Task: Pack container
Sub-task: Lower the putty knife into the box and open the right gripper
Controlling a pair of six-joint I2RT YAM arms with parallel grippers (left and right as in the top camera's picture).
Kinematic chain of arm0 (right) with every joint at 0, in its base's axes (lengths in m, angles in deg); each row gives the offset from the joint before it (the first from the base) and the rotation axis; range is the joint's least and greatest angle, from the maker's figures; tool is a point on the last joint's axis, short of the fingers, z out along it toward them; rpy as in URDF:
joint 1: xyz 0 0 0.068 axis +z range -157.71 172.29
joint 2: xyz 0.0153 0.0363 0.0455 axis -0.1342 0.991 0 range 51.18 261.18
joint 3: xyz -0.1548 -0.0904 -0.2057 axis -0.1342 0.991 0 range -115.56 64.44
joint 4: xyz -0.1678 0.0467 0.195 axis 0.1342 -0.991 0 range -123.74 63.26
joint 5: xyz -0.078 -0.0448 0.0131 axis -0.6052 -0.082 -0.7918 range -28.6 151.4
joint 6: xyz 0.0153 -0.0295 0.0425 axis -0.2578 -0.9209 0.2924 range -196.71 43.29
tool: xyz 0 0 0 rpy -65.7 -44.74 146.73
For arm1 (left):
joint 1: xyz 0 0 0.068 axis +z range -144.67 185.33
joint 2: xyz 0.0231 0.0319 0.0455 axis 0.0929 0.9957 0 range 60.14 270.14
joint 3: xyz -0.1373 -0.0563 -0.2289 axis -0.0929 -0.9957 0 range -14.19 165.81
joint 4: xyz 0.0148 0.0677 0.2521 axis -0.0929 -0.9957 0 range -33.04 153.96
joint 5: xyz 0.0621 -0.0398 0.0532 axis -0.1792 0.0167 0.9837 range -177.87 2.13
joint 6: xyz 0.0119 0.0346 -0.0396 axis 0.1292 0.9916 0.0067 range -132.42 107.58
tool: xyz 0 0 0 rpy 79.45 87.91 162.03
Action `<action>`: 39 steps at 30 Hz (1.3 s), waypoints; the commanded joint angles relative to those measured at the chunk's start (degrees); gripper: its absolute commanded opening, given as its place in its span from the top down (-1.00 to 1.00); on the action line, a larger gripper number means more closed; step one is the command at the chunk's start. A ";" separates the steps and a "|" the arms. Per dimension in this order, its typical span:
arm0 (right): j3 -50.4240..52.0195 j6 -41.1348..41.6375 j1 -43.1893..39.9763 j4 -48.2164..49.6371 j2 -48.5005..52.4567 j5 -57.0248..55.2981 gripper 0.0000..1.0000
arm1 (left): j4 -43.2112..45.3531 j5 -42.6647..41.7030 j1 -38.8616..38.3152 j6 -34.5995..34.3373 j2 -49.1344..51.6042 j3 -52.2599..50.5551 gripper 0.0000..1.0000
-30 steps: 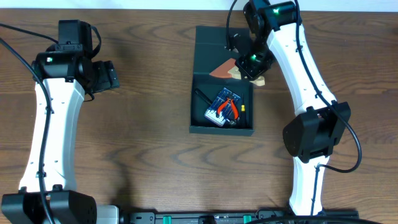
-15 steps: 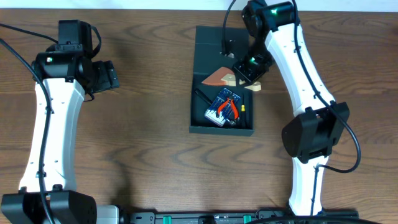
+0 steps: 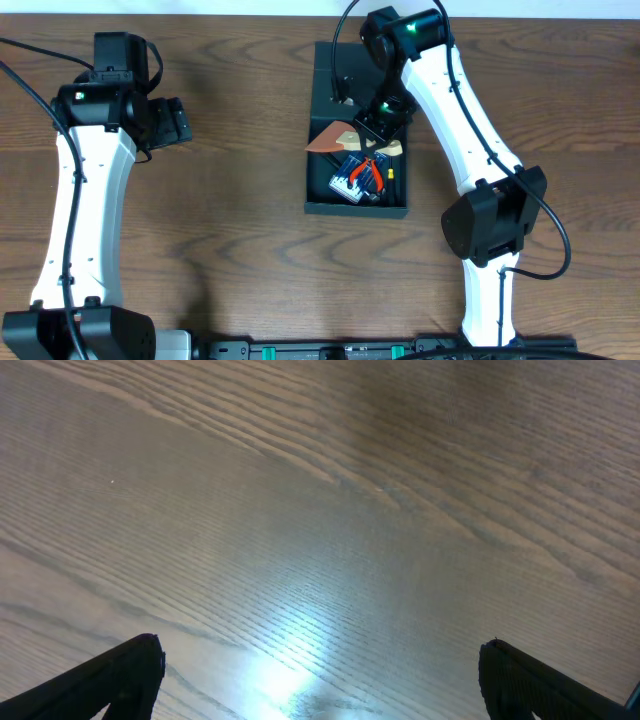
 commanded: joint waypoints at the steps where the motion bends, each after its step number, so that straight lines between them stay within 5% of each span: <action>1: -0.70 -1.53 0.28 -0.24 -2.36 1.22 0.98 | -0.33 0.46 0.20 -0.79 -0.07 0.42 -0.97; 29: 18.45 -1.66 -1.81 14.10 -2.36 -0.39 0.95 | -0.33 0.46 0.20 -0.76 -0.07 0.42 -0.97; 39: 21.66 -1.68 -2.43 15.61 -2.36 -0.61 0.08 | -0.33 0.46 0.20 -0.76 -0.07 0.39 -0.97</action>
